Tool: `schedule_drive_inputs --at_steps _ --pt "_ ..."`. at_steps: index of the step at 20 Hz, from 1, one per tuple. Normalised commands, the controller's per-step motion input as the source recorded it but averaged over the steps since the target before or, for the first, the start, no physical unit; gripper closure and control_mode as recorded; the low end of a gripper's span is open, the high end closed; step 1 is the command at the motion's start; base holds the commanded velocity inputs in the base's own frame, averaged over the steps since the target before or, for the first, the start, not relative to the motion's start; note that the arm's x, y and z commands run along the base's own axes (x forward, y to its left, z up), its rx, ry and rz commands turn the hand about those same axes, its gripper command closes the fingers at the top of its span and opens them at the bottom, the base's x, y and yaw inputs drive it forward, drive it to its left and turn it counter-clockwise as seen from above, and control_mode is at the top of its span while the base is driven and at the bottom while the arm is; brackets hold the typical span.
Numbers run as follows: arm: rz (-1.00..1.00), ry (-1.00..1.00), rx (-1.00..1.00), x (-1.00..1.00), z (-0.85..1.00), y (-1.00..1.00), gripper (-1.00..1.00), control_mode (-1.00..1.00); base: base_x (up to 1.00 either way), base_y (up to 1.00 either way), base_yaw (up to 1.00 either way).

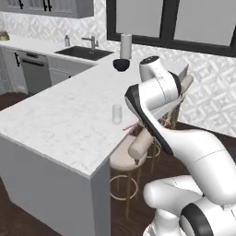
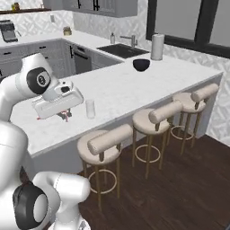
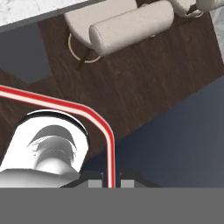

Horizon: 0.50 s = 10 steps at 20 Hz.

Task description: Take a straw from the drawer in front and place it inside the glass cup on the dining counter.

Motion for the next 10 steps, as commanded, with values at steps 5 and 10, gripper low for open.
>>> schedule_drive_inputs --at_steps 5,10 --pt "0.00 0.00 0.00 0.00 0.00 0.00 1.00 1.00 0.22 -0.61 0.63" --pt "0.00 0.00 0.00 0.00 0.00 0.00 1.00 1.00 0.17 -0.70 0.61"
